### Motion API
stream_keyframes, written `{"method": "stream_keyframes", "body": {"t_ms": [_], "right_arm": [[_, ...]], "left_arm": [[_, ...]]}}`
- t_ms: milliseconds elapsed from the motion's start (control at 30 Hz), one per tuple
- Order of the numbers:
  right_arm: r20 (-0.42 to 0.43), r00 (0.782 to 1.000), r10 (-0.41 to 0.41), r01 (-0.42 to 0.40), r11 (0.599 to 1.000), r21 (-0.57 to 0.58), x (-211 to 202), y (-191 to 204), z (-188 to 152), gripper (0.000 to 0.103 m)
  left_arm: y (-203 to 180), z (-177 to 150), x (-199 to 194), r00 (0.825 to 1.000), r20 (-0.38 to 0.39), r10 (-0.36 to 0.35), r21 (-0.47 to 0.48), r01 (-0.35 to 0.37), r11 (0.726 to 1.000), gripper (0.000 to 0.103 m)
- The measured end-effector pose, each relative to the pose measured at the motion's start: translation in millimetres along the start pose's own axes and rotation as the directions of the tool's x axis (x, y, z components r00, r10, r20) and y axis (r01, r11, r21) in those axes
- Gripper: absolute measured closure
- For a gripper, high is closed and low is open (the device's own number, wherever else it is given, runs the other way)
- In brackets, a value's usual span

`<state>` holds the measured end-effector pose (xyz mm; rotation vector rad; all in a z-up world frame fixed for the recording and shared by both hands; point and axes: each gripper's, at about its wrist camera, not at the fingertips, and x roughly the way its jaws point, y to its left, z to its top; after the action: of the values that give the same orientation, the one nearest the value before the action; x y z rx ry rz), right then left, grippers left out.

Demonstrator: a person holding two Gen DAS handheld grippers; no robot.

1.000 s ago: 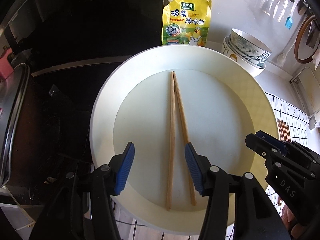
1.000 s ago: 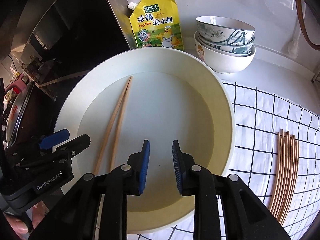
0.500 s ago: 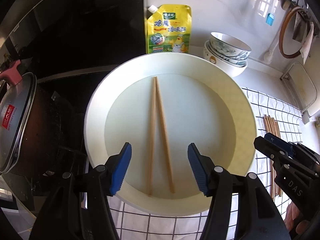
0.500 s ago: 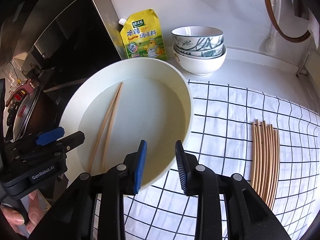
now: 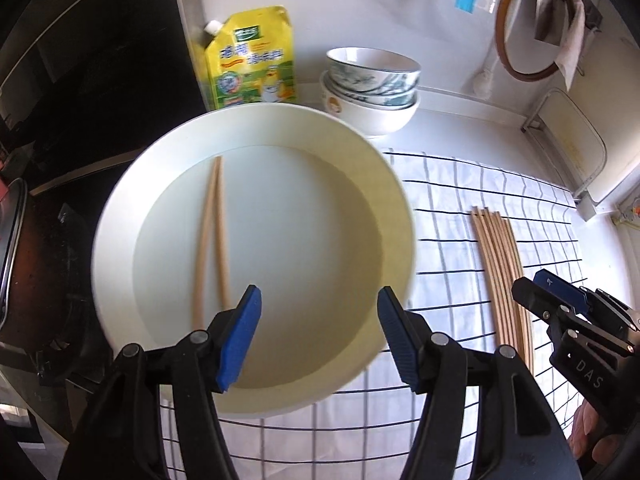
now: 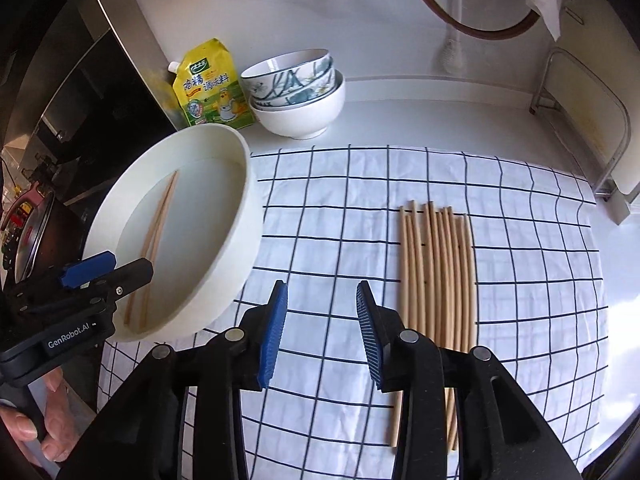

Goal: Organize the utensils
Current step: 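Move the left tool back over the chopstick row on the cloth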

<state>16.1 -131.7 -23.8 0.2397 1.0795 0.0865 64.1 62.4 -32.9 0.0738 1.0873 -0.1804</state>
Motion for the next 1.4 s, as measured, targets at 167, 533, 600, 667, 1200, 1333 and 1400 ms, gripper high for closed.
{"method": "stream_keyframes", "body": {"t_ms": [167, 533, 600, 667, 1200, 1333, 1400], "right_arm": [[0.008, 0.999, -0.038, 0.038, 0.999, 0.033, -11, -37, -5, 0.065], [-0.014, 0.996, -0.093, 0.094, 0.99, 0.106, -14, -111, -26, 0.063], [-0.023, 0.995, -0.096, 0.098, 0.989, 0.109, -10, -120, -31, 0.062], [-0.035, 0.995, -0.096, 0.1, 0.989, 0.107, -4, -126, -36, 0.062], [-0.084, 0.994, -0.073, 0.078, 0.995, 0.061, 42, -131, -56, 0.062], [-0.086, 0.992, -0.091, 0.096, 0.994, 0.052, 48, -131, -56, 0.062], [-0.087, 0.991, -0.102, 0.106, 0.993, 0.045, 49, -130, -57, 0.062]], "left_arm": [[-36, 3, 3, 1.0, -0.005, -0.03, 0.031, 0.03, 0.999, 0.043], [-106, 2, 14, 0.996, -0.023, -0.085, 0.077, 0.086, 0.993, 0.039], [-115, -3, 19, 0.996, -0.029, -0.082, 0.079, 0.084, 0.993, 0.035], [-122, -8, 25, 0.996, -0.038, -0.078, 0.08, 0.081, 0.994, 0.034], [-133, -40, 60, 0.993, -0.112, -0.047, 0.064, 0.054, 0.996, 0.034], [-134, -42, 65, 0.992, -0.121, -0.047, 0.058, 0.055, 0.997, 0.034], [-135, -43, 66, 0.991, -0.124, -0.047, 0.057, 0.055, 0.997, 0.034]]}}
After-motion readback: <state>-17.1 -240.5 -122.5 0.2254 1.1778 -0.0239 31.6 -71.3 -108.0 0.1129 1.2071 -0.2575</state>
